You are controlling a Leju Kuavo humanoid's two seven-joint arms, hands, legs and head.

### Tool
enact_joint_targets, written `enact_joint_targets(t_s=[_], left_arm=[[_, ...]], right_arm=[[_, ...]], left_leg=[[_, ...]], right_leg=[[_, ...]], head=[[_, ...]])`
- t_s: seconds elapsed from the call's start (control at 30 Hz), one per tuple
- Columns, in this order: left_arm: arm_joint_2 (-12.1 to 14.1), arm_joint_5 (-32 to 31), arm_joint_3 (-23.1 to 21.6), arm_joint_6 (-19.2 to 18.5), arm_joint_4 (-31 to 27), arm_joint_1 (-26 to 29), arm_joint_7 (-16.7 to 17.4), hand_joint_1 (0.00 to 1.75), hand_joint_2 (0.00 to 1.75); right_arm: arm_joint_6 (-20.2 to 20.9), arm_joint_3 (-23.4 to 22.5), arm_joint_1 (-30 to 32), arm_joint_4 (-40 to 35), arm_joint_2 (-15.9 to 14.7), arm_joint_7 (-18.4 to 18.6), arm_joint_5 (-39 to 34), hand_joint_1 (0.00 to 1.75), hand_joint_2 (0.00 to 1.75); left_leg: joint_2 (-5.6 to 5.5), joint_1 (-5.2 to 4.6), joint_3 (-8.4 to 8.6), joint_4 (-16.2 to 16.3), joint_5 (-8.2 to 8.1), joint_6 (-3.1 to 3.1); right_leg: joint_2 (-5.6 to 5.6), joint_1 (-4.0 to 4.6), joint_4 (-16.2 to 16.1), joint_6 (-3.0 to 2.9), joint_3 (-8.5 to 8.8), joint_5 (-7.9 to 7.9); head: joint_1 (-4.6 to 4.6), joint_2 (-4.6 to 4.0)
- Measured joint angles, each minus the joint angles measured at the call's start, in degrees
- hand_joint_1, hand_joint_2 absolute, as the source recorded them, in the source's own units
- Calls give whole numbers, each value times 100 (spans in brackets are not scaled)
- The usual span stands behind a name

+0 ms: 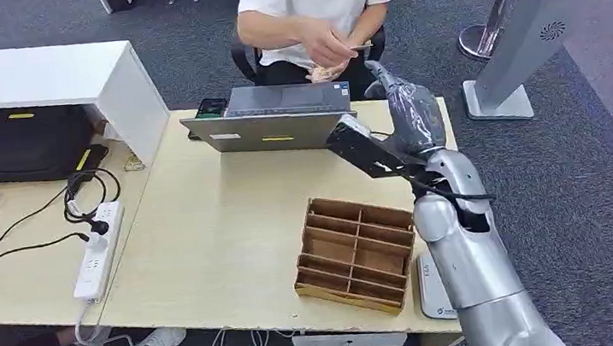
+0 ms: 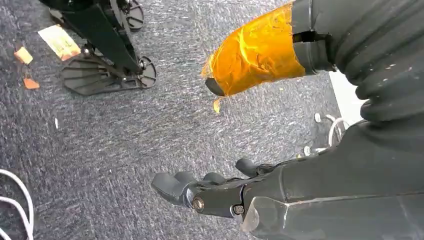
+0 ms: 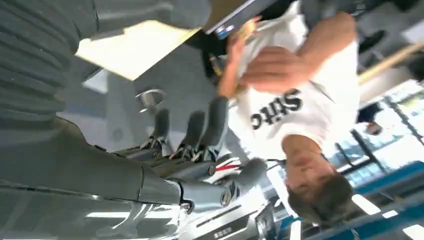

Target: Pass the card to the sensor for recognition and then transmit it.

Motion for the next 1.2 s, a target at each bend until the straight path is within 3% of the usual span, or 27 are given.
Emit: enact_joint_targets(t_s=[0.17, 0.3, 0.33, 0.43, 0.5, 0.6, 0.67, 0.73, 0.77, 0.8, 0.9, 1.0, 1.1, 1.2], left_arm=[[2, 151, 42, 68, 0, 12, 35, 0, 175], [4, 236, 114, 116, 0, 47, 44, 0, 175], [4, 256, 142, 118, 0, 61, 46, 0, 175], [11, 275, 188, 122, 0, 68, 50, 0, 175], [15, 275, 192, 129, 0, 81, 50, 0, 175], [22, 275, 208, 157, 0, 96, 59, 0, 175], [24, 273, 223, 177, 0, 93, 59, 0, 175], [26, 275, 243, 175, 0, 97, 61, 0, 175], [26, 286, 249, 162, 0, 94, 46, 0, 175], [24, 319, 265, 118, 0, 85, -24, 0, 175], [9, 369, 306, 114, 0, 93, -221, 0, 175], [4, 378, 334, 118, 0, 96, -326, 0, 175], [7, 323, 334, 118, 0, 85, -328, 0, 175], [9, 196, 330, 98, 0, 66, -295, 0, 175]], right_arm=[[293, 13, 908, -1178, -166, -448, -1210, 0, 175], [593, -173, 1601, -1827, -477, -802, -2495, 0, 175], [825, -293, 1754, -1905, -569, -872, -3077, 0, 175], [1386, -880, 2110, -1863, -772, -1222, -4521, 0, 175], [1623, -1478, 2335, -1696, -850, -1442, -5129, 0, 175], [2418, -2511, 2671, -1102, -1006, -1795, -6328, 0, 175], [2845, -3172, 2812, -453, -1108, -2158, -6694, 0, 175], [3095, -3697, 2914, 87, -1198, -2198, -6955, 0, 175], [3181, -3935, 2915, 335, -1248, -2150, -7115, 0, 0], [3303, -4191, 2913, 788, -1318, -2113, -7320, 0, 175], [3359, -4982, 3051, 2254, -1567, -2157, -7540, 0, 175], [2622, -5464, 3285, 3398, -1687, -1791, -7207, 0, 175], [1837, -5543, 3412, 3997, -1707, -1089, -6706, 0, 175], [1142, -5387, 3448, 4567, -1692, 277, -5672, 0, 175]], left_leg=[[0, 0, -1, 0, -3, 2], [-1, -1, -1, 0, -5, 4], [1, -1, 1, 0, -5, 4], [-4, -2, 2, 1, -6, 5], [-19, -2, 0, 1, -7, 9], [-21, -2, 3, 1, -11, 15], [-21, -4, 2, 2, -14, 18], [-17, -5, 3, 1, -15, 19], [-12, -4, 6, 1, -17, 21], [-13, -4, 10, 1, -19, 23], [-23, -3, 9, 1, -27, 34], [-26, -3, 4, 0, -32, 31], [-5, -3, 13, -2, -42, 19], [-2, -2, 18, -3, -42, 20]], right_leg=[[-1, 0, -1, 2, 1, -2], [-2, 0, -5, 3, 5, -2], [-1, 0, -8, 3, 3, -2], [-9, -1, -12, 4, 9, -3], [-27, -1, -12, 6, 17, -4], [-29, -1, -16, 7, 19, -4], [-30, -2, -16, 12, 22, -7], [-24, -3, -16, 12, 17, -8], [-17, -3, -17, 12, 16, -8], [-18, -3, -19, 16, 20, -11], [-34, -2, -19, 20, 26, -22], [-36, -1, -14, 15, 26, -32], [-11, -1, -12, 11, 26, -35], [-7, -1, -11, 11, 25, -36]], head=[[2, 0], [2, 0], [0, 0], [-2, 0], [0, 0], [0, 0], [0, 0], [0, 0], [0, 0], [0, 0], [2, 0], [0, 0], [0, 0], [0, 0]])
